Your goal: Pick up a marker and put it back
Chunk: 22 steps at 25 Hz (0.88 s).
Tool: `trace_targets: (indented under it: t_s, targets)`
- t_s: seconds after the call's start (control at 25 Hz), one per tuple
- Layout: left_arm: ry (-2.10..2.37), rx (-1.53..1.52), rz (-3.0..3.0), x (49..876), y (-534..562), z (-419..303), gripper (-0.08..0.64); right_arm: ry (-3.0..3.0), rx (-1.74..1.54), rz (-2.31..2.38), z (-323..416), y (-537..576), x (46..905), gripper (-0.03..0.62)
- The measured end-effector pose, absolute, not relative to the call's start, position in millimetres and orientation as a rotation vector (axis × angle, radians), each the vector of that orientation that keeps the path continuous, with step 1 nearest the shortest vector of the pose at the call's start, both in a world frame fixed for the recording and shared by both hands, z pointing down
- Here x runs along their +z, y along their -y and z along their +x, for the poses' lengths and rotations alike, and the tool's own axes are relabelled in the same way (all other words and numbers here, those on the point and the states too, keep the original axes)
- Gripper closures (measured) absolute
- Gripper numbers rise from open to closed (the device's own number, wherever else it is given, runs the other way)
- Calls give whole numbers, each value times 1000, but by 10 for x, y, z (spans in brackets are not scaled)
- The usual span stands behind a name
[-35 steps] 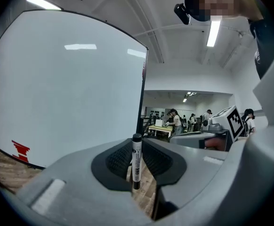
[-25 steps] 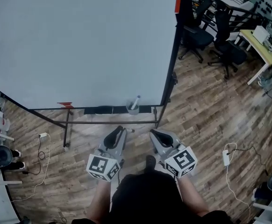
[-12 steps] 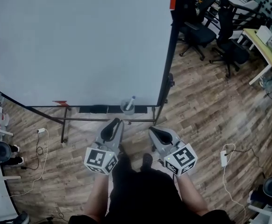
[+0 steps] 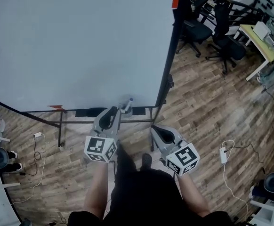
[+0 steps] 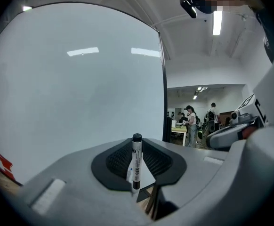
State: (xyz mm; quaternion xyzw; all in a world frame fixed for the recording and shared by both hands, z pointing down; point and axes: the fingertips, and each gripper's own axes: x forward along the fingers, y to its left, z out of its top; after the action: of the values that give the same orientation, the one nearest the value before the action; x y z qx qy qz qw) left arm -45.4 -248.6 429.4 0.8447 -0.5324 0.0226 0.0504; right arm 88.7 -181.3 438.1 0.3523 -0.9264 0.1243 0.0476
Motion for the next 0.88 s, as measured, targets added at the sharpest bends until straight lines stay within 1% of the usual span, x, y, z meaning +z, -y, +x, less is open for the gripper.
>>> trace_targets:
  t_s: [0.44,0.88]
  targets:
    - [1523,117,2520,4869,2870,-500,485,2761,407,1136,829,1954,4449,589]
    - [1478,159,2475,5321,2901,-491,483,2730,433,1101,734,1909,4578,589]
